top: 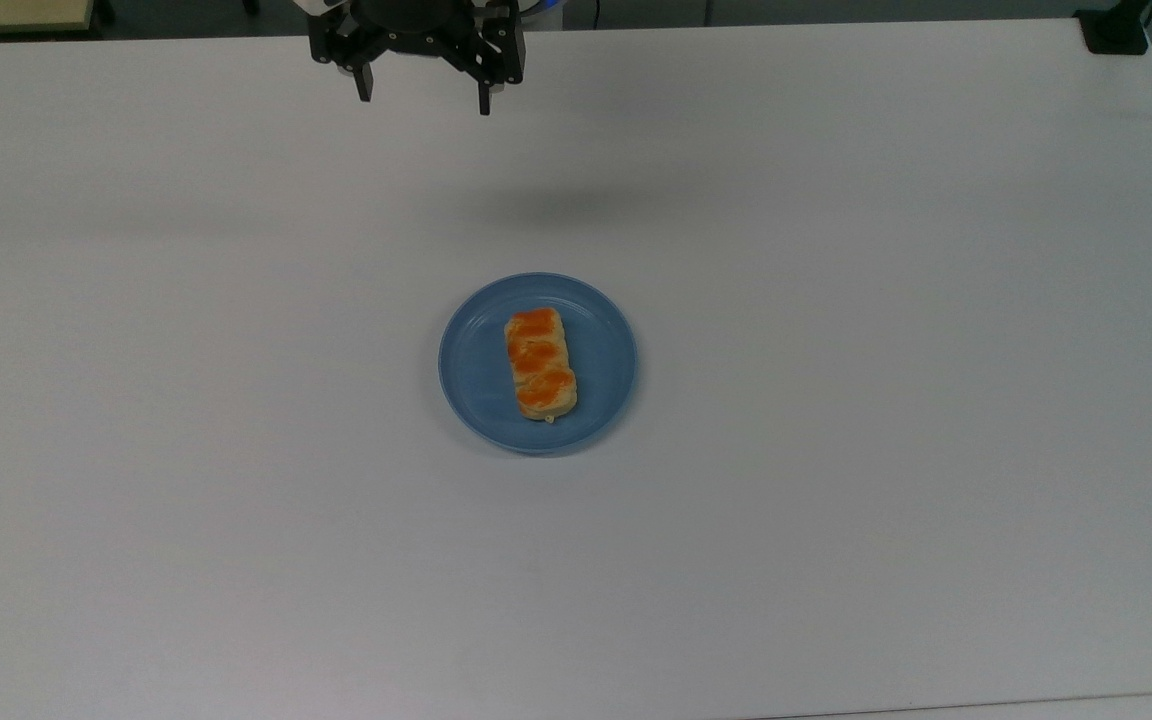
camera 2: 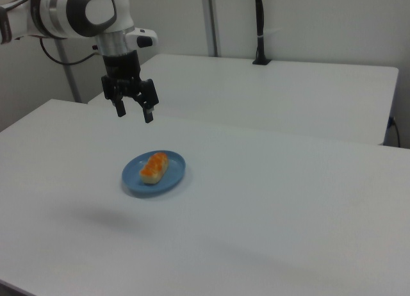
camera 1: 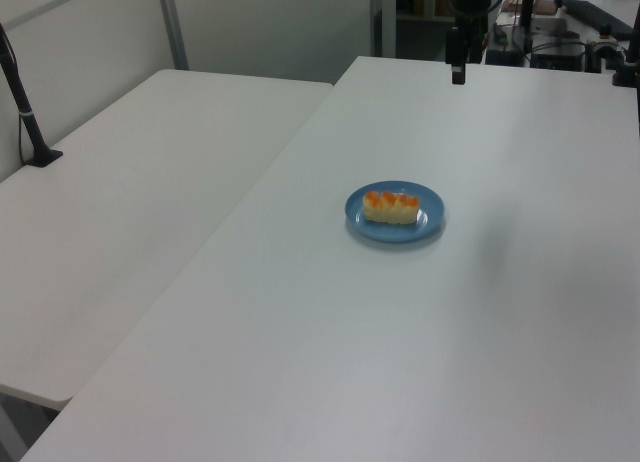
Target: Put the bread on the table
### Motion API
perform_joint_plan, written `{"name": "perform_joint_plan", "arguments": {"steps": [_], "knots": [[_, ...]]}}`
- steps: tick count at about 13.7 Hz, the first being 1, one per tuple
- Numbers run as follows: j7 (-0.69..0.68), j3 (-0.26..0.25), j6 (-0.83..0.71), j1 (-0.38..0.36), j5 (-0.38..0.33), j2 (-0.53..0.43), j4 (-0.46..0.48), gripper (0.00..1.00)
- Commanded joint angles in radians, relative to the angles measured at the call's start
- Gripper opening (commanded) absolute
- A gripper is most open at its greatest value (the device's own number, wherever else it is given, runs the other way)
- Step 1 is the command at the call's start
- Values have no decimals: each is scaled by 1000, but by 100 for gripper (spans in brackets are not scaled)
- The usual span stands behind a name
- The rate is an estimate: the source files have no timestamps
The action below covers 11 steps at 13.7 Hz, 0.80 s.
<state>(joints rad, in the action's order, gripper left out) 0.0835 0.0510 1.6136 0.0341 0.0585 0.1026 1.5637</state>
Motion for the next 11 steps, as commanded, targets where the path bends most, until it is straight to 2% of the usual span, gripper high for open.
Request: {"name": "perform_joint_plan", "arguments": {"steps": [1, 9, 11], "knots": [[-11, -5, 23, -8, -12, -12, 15, 100], [-13, -5, 29, -10, -12, -9, 16, 100], [-13, -5, 81, -11, -12, 18, 19, 100]]}}
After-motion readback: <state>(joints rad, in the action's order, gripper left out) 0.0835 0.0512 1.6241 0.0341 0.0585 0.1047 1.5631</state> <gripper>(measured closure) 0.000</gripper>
